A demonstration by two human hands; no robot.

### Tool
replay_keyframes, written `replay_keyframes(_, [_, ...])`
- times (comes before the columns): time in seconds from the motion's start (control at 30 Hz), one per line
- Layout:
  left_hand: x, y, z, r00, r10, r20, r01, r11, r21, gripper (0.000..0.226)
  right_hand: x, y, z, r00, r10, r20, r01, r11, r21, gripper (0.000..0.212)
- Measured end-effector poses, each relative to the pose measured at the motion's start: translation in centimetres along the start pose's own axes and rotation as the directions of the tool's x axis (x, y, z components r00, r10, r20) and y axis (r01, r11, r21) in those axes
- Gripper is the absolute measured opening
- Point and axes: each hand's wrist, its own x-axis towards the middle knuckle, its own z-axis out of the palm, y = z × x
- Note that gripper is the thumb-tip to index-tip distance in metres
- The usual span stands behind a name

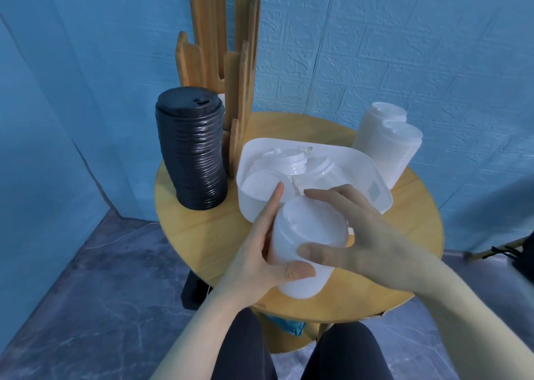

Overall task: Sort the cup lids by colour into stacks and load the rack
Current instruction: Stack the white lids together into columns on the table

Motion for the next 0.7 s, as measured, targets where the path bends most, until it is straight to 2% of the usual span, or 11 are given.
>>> replay_keyframes(0.1, [-0.1, -0.1, 0.0, 1.0, -0.006, 0.009, 0.006, 1.0, 0.018, 0.114, -0.8, -2.5, 0.7, 0.986, 0.128, -0.105, -0.146, 0.97, -0.195, 0.094])
replay_keyframes(0.17, [-0.1, -0.1, 0.1, 1.0, -0.013, -0.006, 0.013, 1.0, 0.018, 0.112, -1.0, -3.5, 1.6, 0.972, 0.154, -0.176, -0.204, 0.927, -0.316, 0.094])
replay_keyframes(0.3, [-0.1, -0.1, 0.2, 0.999, -0.02, -0.032, 0.021, 0.999, 0.034, 0.109, -0.8, -3.7, 2.5, 0.941, 0.192, -0.277, -0.278, 0.908, -0.315, 0.085])
replay_keyframes(0.47, [0.0, -0.4, -0.1, 0.999, -0.012, -0.036, 0.014, 0.999, 0.035, 0.11, -0.4, -4.4, 2.4, 0.934, 0.169, -0.315, -0.302, 0.844, -0.443, 0.074])
replay_keyframes(0.57, [0.1, -0.3, -0.1, 0.999, -0.019, -0.036, 0.02, 0.999, 0.037, 0.108, -0.3, -4.0, 1.7, 0.957, 0.193, -0.215, -0.256, 0.912, -0.321, 0.073])
replay_keyframes(0.63, [0.0, -0.2, -0.1, 0.999, -0.027, -0.029, 0.028, 0.999, 0.028, 0.106, -0.4, -3.4, 1.1, 0.966, 0.23, -0.116, -0.243, 0.963, -0.113, 0.079])
replay_keyframes(0.7, [0.0, 0.0, 0.0, 0.999, -0.041, -0.018, 0.042, 0.999, 0.008, 0.106, -0.4, -2.7, 0.6, 0.971, 0.229, -0.062, -0.22, 0.967, 0.129, 0.084])
